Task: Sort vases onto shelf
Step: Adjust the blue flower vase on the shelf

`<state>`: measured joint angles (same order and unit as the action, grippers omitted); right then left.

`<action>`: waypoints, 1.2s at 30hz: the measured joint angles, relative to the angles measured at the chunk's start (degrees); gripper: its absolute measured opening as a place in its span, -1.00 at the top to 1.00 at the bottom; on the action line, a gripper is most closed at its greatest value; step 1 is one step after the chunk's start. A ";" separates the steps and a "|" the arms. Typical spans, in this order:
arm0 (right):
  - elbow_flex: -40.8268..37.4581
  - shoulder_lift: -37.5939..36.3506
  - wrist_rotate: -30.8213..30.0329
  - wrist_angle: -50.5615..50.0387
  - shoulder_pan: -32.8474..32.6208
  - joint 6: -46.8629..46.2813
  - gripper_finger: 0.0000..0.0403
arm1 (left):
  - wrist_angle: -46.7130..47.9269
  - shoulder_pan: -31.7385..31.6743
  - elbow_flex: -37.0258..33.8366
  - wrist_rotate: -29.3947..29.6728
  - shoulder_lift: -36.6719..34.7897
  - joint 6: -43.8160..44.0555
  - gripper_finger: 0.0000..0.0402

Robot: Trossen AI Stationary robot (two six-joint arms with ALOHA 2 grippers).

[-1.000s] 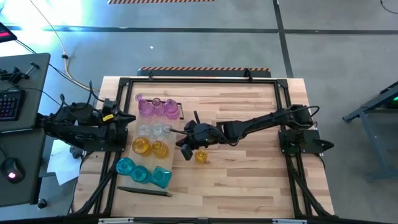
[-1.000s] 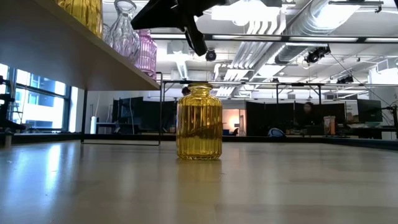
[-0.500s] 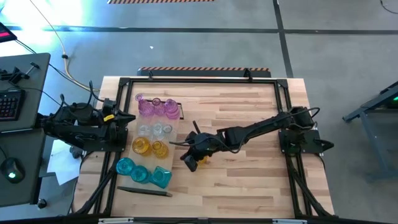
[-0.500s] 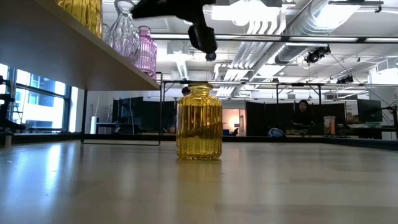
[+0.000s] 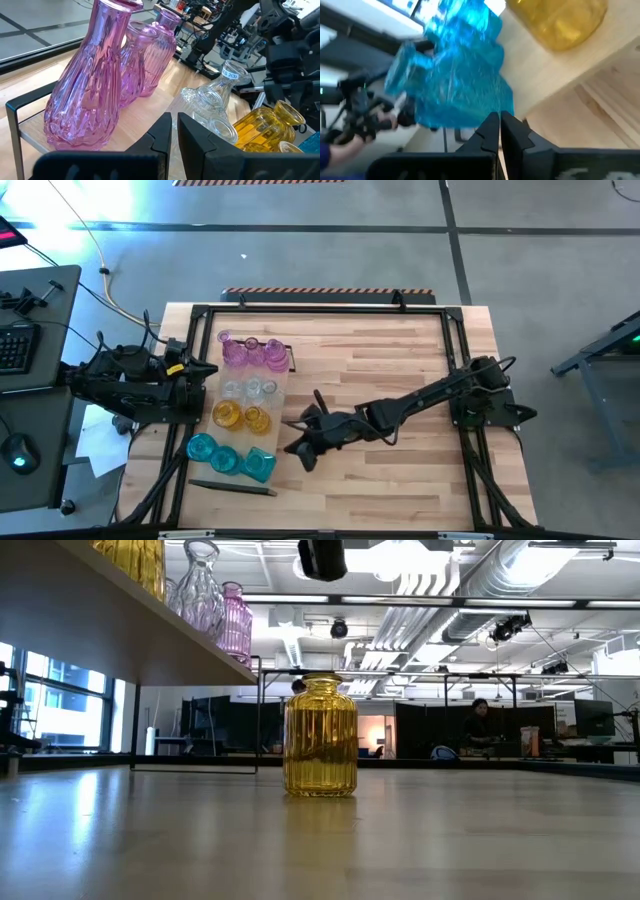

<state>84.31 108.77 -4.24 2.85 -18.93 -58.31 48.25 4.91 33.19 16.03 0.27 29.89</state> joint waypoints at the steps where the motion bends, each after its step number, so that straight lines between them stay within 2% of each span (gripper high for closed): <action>1: 0.00 0.00 -1.00 0.28 -0.09 -0.50 1.00 | 0.00 0.00 0.00 0.00 0.00 0.00 0.89; 7: 0.00 0.00 -4.96 2.08 -1.40 -4.33 1.00 | 0.00 0.00 0.00 0.04 0.00 0.00 0.89; 16: 0.00 0.00 -10.28 -0.89 -5.54 -8.21 1.00 | 0.20 0.00 0.00 0.07 0.00 -0.11 0.89; 29: -0.04 0.00 -15.53 -3.87 -5.88 -5.14 1.00 | 0.35 0.00 -0.02 0.07 0.00 0.19 0.89; 36: -0.04 3.06 -29.40 3.49 -7.44 -9.24 1.00 | 0.42 0.01 -0.02 0.14 0.00 0.33 0.89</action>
<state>84.27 111.83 -33.64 6.35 -26.38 -67.55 48.67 4.91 33.17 16.18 0.27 30.22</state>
